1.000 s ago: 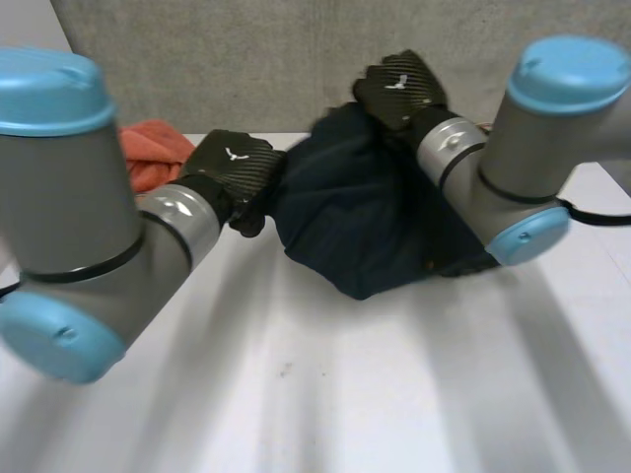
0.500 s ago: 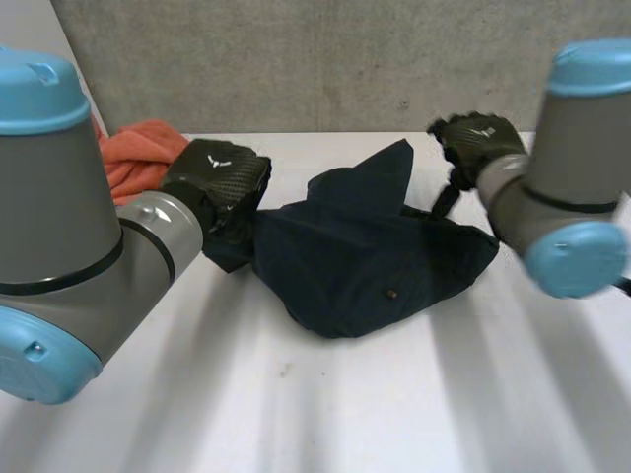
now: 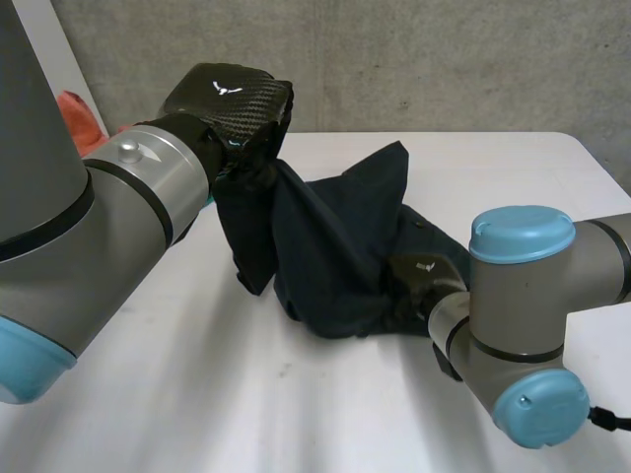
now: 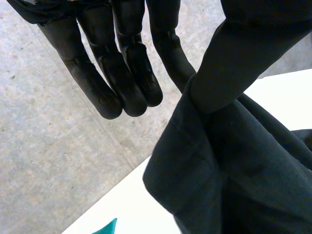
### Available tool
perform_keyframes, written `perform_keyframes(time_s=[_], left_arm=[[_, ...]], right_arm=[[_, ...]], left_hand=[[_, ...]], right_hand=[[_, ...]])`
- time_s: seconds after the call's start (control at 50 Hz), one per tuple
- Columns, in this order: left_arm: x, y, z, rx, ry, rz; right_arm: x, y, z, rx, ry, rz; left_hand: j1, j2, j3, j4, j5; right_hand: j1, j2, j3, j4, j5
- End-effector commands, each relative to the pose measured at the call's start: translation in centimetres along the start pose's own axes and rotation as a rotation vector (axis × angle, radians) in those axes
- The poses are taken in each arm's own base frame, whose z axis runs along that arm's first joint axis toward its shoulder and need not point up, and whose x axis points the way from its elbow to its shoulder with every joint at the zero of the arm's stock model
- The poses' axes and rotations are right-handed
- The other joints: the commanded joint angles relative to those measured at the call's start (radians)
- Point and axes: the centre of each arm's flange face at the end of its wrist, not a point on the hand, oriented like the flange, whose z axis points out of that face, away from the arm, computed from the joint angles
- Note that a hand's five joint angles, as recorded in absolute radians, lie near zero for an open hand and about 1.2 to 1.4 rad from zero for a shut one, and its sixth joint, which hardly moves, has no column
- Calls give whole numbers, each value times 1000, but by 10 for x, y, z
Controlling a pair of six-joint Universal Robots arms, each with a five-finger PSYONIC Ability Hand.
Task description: Fold the laundry.
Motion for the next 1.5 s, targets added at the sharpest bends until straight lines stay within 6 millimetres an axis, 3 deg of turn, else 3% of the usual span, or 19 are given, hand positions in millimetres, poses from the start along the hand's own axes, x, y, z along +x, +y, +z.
perform_keyframes(time_s=[0.02, 0.06, 0.18, 0.3, 0.36, 0.42, 0.52, 0.7, 0.8, 0.82, 0.84, 0.88, 0.9, 0.94, 1.08, 1.18, 1.26, 1.36, 1.5], left_arm=[[-12, 13, -4, -69, -38, 11], [-14, 23, -5, -113, -24, 46], [-14, 54, -6, -227, 37, 143], [0, 107, 23, -327, 92, 155], [5, 134, 44, -357, 82, 152], [8, 157, 70, -372, 46, 147], [5, 165, 94, -347, -1, 131], [-4, 163, 125, -249, -81, 116], [-19, 165, 136, -227, -181, 134], [-19, 165, 136, -224, -182, 134], [-19, 164, 137, -218, -180, 131], [-14, 161, 134, -211, -147, 128], [-13, 160, 132, -212, -139, 128], [-13, 159, 129, -215, -131, 126], [-32, 138, 105, -209, -156, 112], [-35, 132, 90, -213, -89, 98], [-26, 138, 76, -256, -13, 94], [-14, 148, 70, -271, 48, 98], [-3, 169, 86, -266, 65, 142]], right_arm=[[24, -67, -37, 125, 91, -118], [36, -85, -49, 115, 45, -202], [64, -110, -47, 33, -86, -382], [79, -111, -12, -109, -81, -527], [78, -101, 15, -134, -99, -643], [64, -75, 45, -158, -170, -820], [52, -65, 81, -39, -156, -1005], [38, -80, 134, 387, 53, -992], [46, -89, 147, 505, 182, -936], [48, -89, 147, 501, 189, -920], [48, -89, 146, 495, 188, -900], [48, -92, 136, 466, 165, -828], [48, -96, 130, 456, 155, -799], [49, -101, 116, 417, 130, -730], [62, -130, 37, 267, 80, -404], [72, -120, -5, 90, 71, -257], [76, -100, -21, -49, 63, -191], [75, -70, -25, -160, 40, -146], [70, -36, -2, -126, 24, -78]], left_hand=[[227, 200, 209, 203, 237], [227, 200, 209, 203, 237], [227, 200, 209, 203, 237], [227, 200, 209, 203, 237], [227, 200, 209, 203, 237], [227, 200, 209, 203, 237], [227, 200, 209, 203, 237], [227, 200, 209, 203, 237], [227, 200, 209, 203, 237], [227, 200, 209, 203, 237], [67, 40, 50, 43, 77], [-491, -519, -509, -516, -482], [-588, -615, -606, -612, -578], [-656, -683, -674, -680, -646], [-833, -860, -850, -857, -823], [-833, -860, -850, -857, -823], [-800, -828, -818, -825, -791], [-733, -760, -751, -757, -723], [-709, -736, -727, -734, -699]], right_hand=[[271, 223, 225, 212, 243], [271, 223, 225, 212, 243], [271, 223, 225, 212, 243], [271, 223, 225, 212, 243], [271, 223, 225, 212, 243], [271, 223, 225, 212, 243], [271, 223, 225, 212, 243], [271, 223, 225, 212, 243], [-951, -999, -996, -1009, -979], [-951, -999, -996, -1009, -979], [-951, -999, -996, -1009, -979], [-951, -999, -996, -1009, -979], [-951, -999, -996, -1009, -979], [-951, -999, -996, -1009, -979], [-951, -999, -996, -1009, -979], [-951, -999, -996, -1009, -979], [-951, -999, -996, -1009, -979], [-837, -884, -882, -895, -865], [-760, -808, -806, -819, -788]])
